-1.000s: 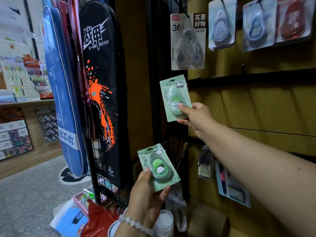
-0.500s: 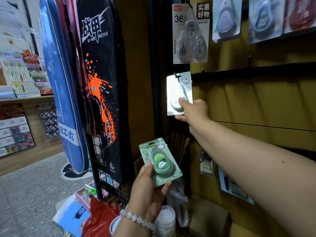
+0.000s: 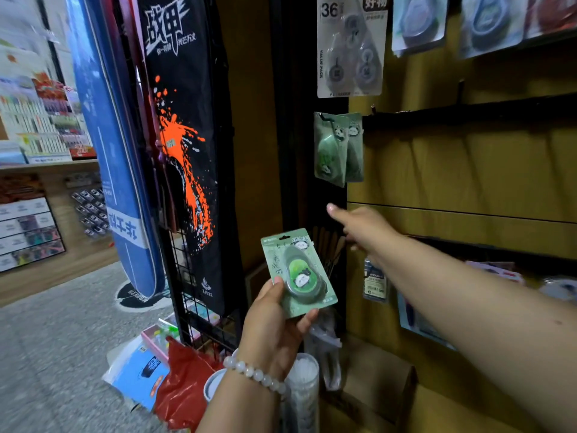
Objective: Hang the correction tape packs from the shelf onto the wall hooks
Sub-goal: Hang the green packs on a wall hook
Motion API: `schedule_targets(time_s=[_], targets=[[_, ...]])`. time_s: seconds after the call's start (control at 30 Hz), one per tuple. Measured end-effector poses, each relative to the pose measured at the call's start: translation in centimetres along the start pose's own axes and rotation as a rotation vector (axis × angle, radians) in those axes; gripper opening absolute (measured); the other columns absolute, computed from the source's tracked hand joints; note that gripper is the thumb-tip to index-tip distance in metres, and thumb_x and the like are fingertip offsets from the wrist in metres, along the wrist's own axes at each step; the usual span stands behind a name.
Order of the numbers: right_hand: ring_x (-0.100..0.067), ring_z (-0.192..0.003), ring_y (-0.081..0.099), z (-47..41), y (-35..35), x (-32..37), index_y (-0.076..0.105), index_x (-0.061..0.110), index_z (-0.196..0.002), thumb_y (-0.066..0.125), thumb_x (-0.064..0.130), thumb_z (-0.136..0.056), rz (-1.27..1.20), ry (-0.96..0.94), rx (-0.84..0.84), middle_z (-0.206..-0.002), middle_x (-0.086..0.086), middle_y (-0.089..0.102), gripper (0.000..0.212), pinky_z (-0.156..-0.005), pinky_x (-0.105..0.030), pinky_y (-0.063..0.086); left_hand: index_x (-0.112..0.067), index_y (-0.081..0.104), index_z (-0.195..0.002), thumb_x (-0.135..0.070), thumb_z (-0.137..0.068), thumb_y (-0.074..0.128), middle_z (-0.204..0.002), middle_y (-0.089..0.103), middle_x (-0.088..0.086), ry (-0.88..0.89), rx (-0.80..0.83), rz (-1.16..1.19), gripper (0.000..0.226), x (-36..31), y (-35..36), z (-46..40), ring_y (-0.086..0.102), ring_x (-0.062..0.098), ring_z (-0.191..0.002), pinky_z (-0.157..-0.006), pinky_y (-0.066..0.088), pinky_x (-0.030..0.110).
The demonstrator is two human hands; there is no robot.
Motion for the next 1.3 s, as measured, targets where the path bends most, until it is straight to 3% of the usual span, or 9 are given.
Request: schedule_targets(time_s=[0.1, 0.17, 0.3, 0.37, 0.6, 0.8, 0.93, 1.07, 1.3], targets=[[-0.015, -0.068, 0.053, 3.7, 2.9, -3.1, 0.065, 0.011, -0.099, 0.066, 0.061, -0.075, 0.041, 0.072, 0.307, -0.081, -0.003, 0.062, 0.055, -0.053, -0.025, 0.036, -0.019, 0.064, -0.093, -0.021, -0.103, 0.041, -0.070, 0.074, -0.001, 0.019, 0.032, -0.008, 0.025, -0.2, 0.2, 0.2, 0.068, 0.017, -0.070, -0.044, 0.053, 0.022], [-0.015, -0.068, 0.052, 5.5, 3.8, -4.0, 0.070, 0.010, -0.097, 0.072, 0.053, -0.074, 0.035, 0.080, 0.395, -0.080, -0.003, 0.065, 0.049, -0.057, -0.026, 0.034, -0.018, 0.065, -0.095, -0.021, -0.103, 0.041, -0.070, 0.075, 0.001, 0.033, 0.049, -0.016, 0.026, -0.3, 0.3, 0.2, 0.070, 0.016, -0.066, -0.046, 0.054, 0.022], [-0.008, -0.052, 0.054, 6.7, 3.5, -3.5, 0.068, 0.012, -0.077, 0.074, 0.027, -0.080, -0.075, 0.046, 0.385, -0.063, 0.001, 0.067, 0.017, -0.046, -0.021, 0.033, -0.015, 0.066, -0.099, -0.023, -0.103, 0.041, -0.072, 0.076, 0.002, 0.049, 0.088, -0.067, 0.027, -0.3, 0.5, 0.2, 0.071, 0.014, -0.061, -0.048, 0.055, 0.023], [-0.005, -0.043, 0.050, 6.2, 2.8, -2.4, 0.062, 0.016, -0.067, 0.074, 0.024, -0.080, -0.107, -0.003, 0.331, -0.056, 0.004, 0.063, 0.020, -0.039, -0.018, 0.029, -0.015, 0.067, -0.099, -0.026, -0.103, 0.041, -0.066, 0.071, 0.000, 0.084, 0.081, -0.154, 0.029, -0.6, 0.3, 0.1, 0.066, 0.013, -0.060, -0.049, 0.053, 0.024], [-0.010, -0.055, 0.050, 2.4, -0.6, 3.8, 0.061, 0.011, -0.083, 0.072, 0.027, -0.083, -0.287, -0.148, 0.138, -0.084, -0.005, 0.067, 0.019, -0.035, -0.018, 0.032, -0.014, 0.059, -0.094, -0.017, -0.101, 0.045, -0.072, 0.052, 0.002, 0.303, -0.050, -0.473, 0.016, -2.7, -1.4, -1.1, 0.045, 0.011, -0.055, -0.045, 0.039, 0.020], [-0.013, -0.061, 0.049, -0.5, -2.2, 7.8, 0.057, 0.002, -0.117, 0.075, 0.034, -0.080, -0.325, -0.199, 0.002, -0.113, -0.015, 0.063, 0.052, -0.033, -0.015, 0.036, -0.023, 0.062, -0.090, -0.021, -0.098, 0.052, -0.074, 0.062, 0.000, 0.448, -0.094, -0.638, 0.013, -3.7, -2.6, -1.4, 0.056, 0.014, -0.061, -0.060, 0.047, 0.033], [-0.013, -0.055, 0.044, -1.2, -2.2, 8.1, 0.060, 0.008, -0.103, 0.075, 0.038, -0.080, -0.298, -0.194, -0.048, -0.102, -0.007, 0.061, 0.041, -0.039, -0.019, 0.038, -0.019, 0.062, -0.089, -0.019, -0.098, 0.053, -0.070, 0.062, 0.000, 0.452, -0.096, -0.646, 0.013, -3.5, -2.6, -1.6, 0.056, 0.014, -0.058, -0.061, 0.047, 0.033], [-0.014, -0.057, 0.045, -1.3, -2.3, 7.6, 0.058, 0.005, -0.116, 0.072, 0.039, -0.082, -0.324, -0.181, -0.094, -0.104, -0.004, 0.056, 0.050, -0.050, -0.023, 0.043, -0.020, 0.062, -0.088, -0.019, -0.098, 0.052, -0.071, 0.063, -0.001, 0.449, -0.088, -0.654, 0.014, -3.4, -2.5, -1.5, 0.056, 0.011, -0.057, -0.061, 0.047, 0.032], [-0.017, -0.059, 0.054, -2.3, -1.8, 8.0, 0.054, 0.005, -0.112, 0.069, 0.030, -0.087, -0.342, -0.123, -0.169, -0.109, -0.004, 0.054, 0.039, -0.069, -0.033, 0.058, -0.021, 0.062, -0.086, -0.022, -0.097, 0.053, -0.072, 0.063, 0.001, 0.451, -0.094, -0.701, 0.014, -2.8, -2.6, -2.0, 0.058, 0.013, -0.060, -0.064, 0.051, 0.036]])
Point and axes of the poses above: each hand's wrist, its own z-axis away from the middle knuckle, its own y-axis out of the palm, x = y × z, the point moved 7 cm from there along -z, towards the middle knuckle
